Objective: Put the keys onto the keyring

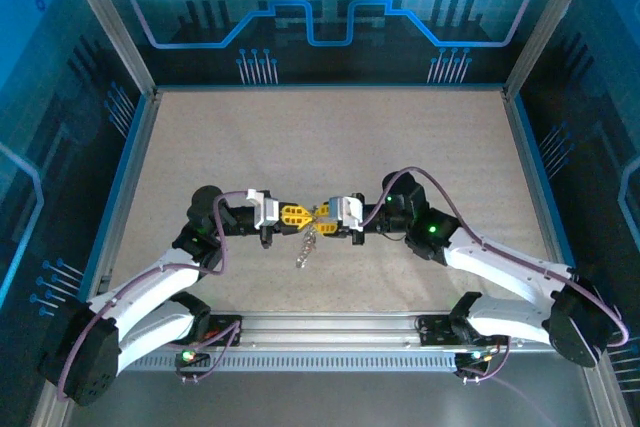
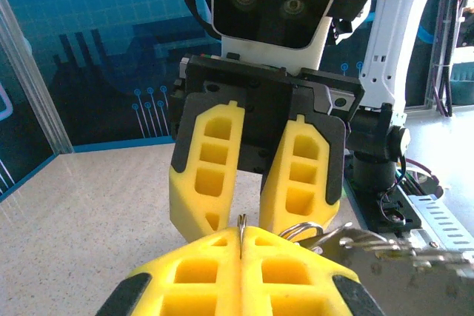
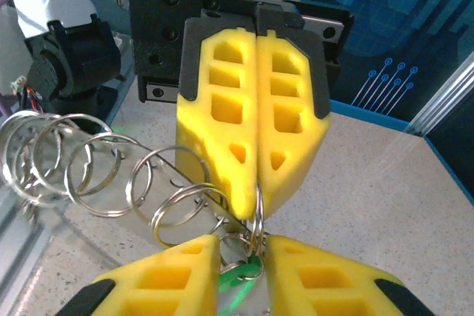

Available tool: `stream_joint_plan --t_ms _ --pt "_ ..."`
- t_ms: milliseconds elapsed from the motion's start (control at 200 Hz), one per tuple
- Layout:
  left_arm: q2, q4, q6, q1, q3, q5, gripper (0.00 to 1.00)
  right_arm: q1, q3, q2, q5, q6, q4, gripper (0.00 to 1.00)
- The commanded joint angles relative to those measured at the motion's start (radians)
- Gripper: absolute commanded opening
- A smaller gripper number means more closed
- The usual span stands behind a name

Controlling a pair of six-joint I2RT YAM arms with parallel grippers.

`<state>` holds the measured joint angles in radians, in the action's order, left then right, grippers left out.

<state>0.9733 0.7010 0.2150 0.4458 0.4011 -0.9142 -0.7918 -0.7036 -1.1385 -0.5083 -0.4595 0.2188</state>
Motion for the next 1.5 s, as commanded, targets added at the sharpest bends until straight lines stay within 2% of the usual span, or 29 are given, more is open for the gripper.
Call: stream_joint_plan --t_ms 0,110,255,375,440,530,690,840,1011,1316,1386,1461,1496 --pt "-0.010 0.048 0.004 -0.006 0.002 -0.029 0.00 -0.016 -0.035 -0.015 0.018 0.013 0.046 0.20" --pt "-0.008 0.037 0.014 -0.006 0.008 -0.030 0.00 -0.018 -0.029 -0.013 0.047 0.012 0.045 0.19" --pt "-0.008 0.029 0.013 -0.006 0.004 -0.025 0.00 -0.020 -0.023 -0.001 0.064 0.011 0.062 0.10" --pt "-0.012 -0.064 0.053 -0.006 0.025 -0.006 0.00 -0.025 -0.031 0.019 0.092 -0.028 -0.007 0.03" --pt "-0.020 -0.127 0.077 -0.006 0.035 0.017 0.12 -0.039 -0.048 0.025 0.129 -0.062 -0.062 0.00" --pt "-0.033 -0.249 0.155 -0.006 0.060 0.039 0.17 -0.068 -0.092 0.021 0.221 -0.106 -0.162 0.00" --pt "-0.041 -0.473 0.292 0.006 0.110 0.094 0.18 -0.107 -0.193 -0.018 0.387 -0.114 -0.320 0.00" --pt "-0.036 -0.510 0.328 0.008 0.118 0.108 0.20 -0.145 -0.264 -0.064 0.494 -0.129 -0.424 0.00" --pt "-0.026 -0.519 0.345 0.011 0.123 0.103 0.22 -0.152 -0.296 -0.094 0.503 -0.124 -0.446 0.00" --pt "-0.018 -0.590 0.389 0.024 0.144 0.106 0.21 -0.167 -0.324 -0.141 0.495 -0.108 -0.436 0.00" --pt "-0.019 -0.589 0.388 0.028 0.144 0.104 0.17 -0.167 -0.319 -0.142 0.466 -0.109 -0.420 0.00" --pt "-0.022 -0.591 0.396 0.030 0.146 0.099 0.01 -0.164 -0.296 -0.130 0.423 -0.115 -0.390 0.00" --pt "-0.026 -0.598 0.400 0.030 0.151 0.101 0.00 -0.158 -0.279 -0.115 0.394 -0.113 -0.370 0.00"
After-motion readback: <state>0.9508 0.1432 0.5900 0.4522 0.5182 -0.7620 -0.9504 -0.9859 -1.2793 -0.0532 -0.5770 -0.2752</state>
